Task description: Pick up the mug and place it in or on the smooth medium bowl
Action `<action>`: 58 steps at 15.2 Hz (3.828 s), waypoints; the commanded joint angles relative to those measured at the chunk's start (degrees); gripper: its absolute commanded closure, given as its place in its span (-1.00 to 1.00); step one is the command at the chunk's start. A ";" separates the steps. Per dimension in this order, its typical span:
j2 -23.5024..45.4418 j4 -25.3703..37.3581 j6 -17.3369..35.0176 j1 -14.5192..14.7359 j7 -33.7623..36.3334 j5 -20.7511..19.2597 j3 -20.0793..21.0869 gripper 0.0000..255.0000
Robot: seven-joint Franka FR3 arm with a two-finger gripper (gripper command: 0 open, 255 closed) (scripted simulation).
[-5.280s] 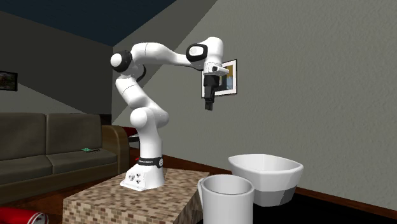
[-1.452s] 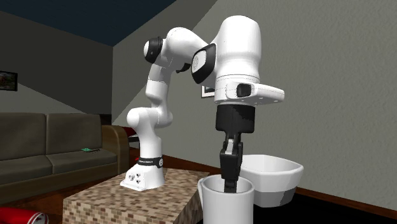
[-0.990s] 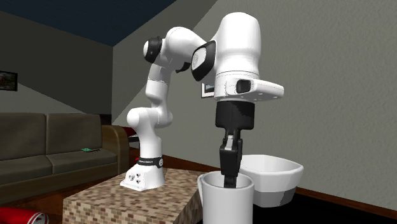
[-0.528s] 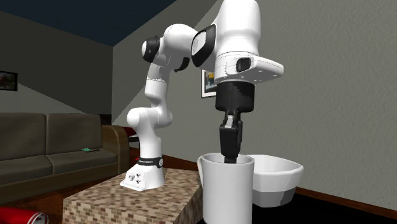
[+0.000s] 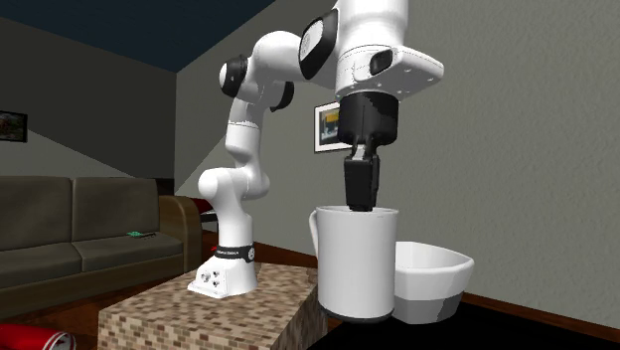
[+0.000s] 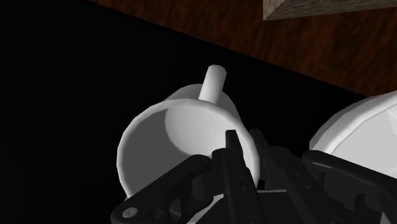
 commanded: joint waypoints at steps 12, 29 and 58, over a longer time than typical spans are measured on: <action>-2.20 7.61 -9.63 0.16 -0.11 -0.84 -0.22 1.00; -12.49 1.13 -14.42 10.82 19.83 -4.64 8.65 1.00; -11.03 -10.70 -1.54 12.46 24.38 -4.50 10.43 1.00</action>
